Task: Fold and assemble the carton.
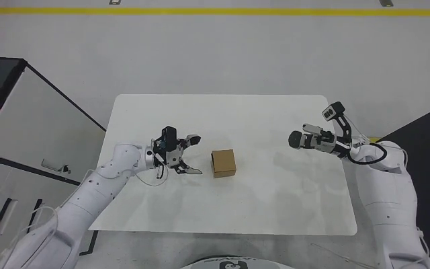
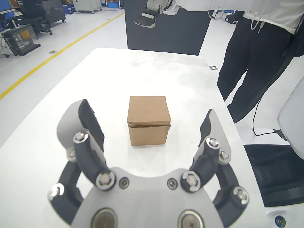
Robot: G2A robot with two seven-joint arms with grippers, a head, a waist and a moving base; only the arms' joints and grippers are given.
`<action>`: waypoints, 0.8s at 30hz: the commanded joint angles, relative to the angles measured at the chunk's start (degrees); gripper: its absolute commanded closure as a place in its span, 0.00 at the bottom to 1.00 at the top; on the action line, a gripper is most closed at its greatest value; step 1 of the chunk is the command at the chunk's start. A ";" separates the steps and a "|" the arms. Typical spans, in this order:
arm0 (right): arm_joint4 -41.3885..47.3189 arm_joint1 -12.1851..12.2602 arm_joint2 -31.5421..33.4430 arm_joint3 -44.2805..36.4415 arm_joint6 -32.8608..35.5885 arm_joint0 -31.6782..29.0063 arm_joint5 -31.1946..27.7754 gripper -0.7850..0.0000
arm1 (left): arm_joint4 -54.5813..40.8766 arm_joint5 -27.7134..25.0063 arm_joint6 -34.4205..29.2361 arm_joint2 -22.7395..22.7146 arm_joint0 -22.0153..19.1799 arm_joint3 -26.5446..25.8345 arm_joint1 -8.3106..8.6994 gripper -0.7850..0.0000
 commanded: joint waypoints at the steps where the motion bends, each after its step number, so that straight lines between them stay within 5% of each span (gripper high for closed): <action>1: 0.00 0.00 0.00 0.00 0.00 0.00 0.00 0.00 | 0.02 0.00 0.03 0.01 -0.02 0.03 -0.02 0.00; 12: 0.00 0.00 0.00 0.00 0.00 0.00 0.00 0.00 | -2.22 0.00 -1.84 -2.46 1.15 -2.82 1.03 0.00; 24: 0.00 0.00 0.00 0.00 0.00 0.00 0.00 0.00 | -11.48 0.00 -7.36 -11.03 10.24 -19.19 10.89 0.00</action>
